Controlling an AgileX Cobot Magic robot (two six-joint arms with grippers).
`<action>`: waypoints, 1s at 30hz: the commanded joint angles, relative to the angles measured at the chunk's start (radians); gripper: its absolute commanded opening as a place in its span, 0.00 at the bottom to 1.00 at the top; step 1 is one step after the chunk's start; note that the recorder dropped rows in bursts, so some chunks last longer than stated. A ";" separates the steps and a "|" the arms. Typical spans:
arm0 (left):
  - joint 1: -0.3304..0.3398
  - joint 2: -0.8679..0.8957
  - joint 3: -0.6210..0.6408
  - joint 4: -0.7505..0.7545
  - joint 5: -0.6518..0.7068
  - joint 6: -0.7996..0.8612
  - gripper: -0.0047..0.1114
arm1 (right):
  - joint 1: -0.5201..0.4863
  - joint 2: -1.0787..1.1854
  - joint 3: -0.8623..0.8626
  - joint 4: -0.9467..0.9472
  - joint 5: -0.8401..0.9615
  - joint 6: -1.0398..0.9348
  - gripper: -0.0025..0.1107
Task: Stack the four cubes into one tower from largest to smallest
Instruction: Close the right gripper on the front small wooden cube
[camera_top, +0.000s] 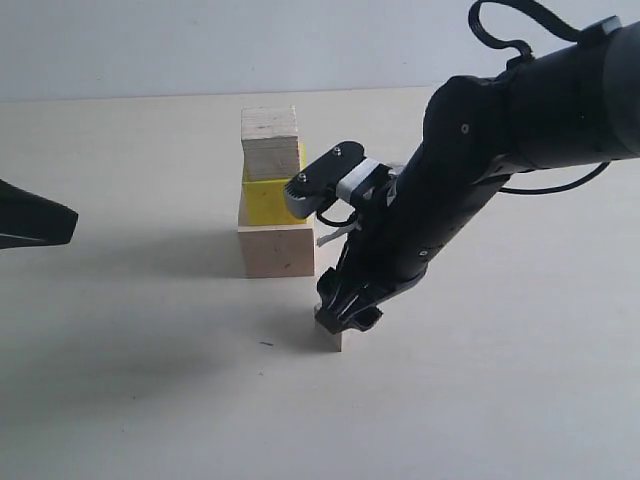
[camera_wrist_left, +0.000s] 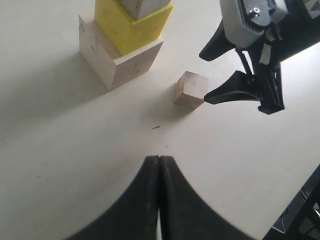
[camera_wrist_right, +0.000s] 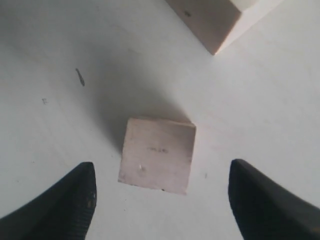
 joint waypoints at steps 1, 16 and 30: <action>-0.006 -0.006 0.004 -0.004 -0.006 0.002 0.04 | 0.004 0.028 -0.011 0.003 -0.015 0.008 0.64; -0.006 -0.006 0.004 -0.004 -0.006 0.002 0.04 | 0.021 0.032 -0.011 0.026 -0.045 0.008 0.64; -0.006 -0.006 0.004 -0.008 0.002 0.002 0.04 | 0.021 0.077 -0.019 0.026 -0.034 0.026 0.56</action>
